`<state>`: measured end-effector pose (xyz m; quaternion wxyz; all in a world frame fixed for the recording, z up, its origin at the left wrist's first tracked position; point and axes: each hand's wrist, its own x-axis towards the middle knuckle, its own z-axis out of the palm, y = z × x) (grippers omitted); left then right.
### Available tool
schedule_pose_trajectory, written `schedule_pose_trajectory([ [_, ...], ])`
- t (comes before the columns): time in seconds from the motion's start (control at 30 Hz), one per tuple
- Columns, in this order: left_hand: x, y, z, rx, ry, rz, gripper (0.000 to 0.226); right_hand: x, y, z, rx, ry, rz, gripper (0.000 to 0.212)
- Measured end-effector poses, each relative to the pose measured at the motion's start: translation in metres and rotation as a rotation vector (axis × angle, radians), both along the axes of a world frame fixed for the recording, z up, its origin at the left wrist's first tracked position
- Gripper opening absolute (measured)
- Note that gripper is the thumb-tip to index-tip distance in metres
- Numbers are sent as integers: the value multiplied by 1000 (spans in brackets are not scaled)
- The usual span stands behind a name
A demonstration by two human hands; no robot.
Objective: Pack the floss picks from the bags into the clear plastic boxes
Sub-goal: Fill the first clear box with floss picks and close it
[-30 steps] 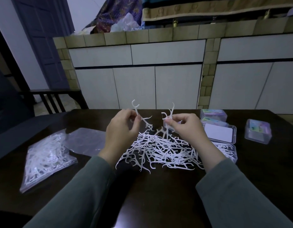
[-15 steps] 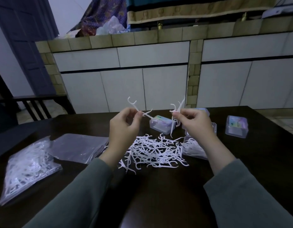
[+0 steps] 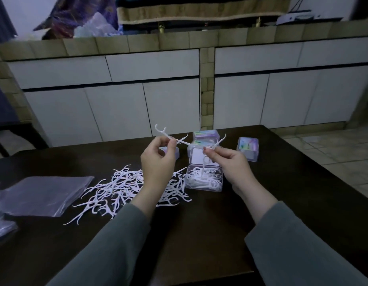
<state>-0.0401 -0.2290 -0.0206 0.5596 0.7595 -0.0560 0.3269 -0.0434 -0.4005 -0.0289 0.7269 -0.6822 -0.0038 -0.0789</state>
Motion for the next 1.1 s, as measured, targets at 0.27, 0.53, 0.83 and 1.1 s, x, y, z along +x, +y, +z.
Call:
schedule_pose_trajectory([
  [0.27, 5, 8, -8, -44, 22, 25, 9, 13, 13, -8, -404, -122, -113, 37],
  [0.53, 4, 8, -11, 16, 23, 22, 9, 1, -9, 2, -1304, -153, -196, 28],
  [0.83, 5, 10, -11, -8, 5, 19, 9, 1, -3, 6, -1402, -137, -151, 32],
  [1.1, 1, -3, -7, -218, 109, -196, 10, -11, -25, 1, -1306, 25, -96, 83],
])
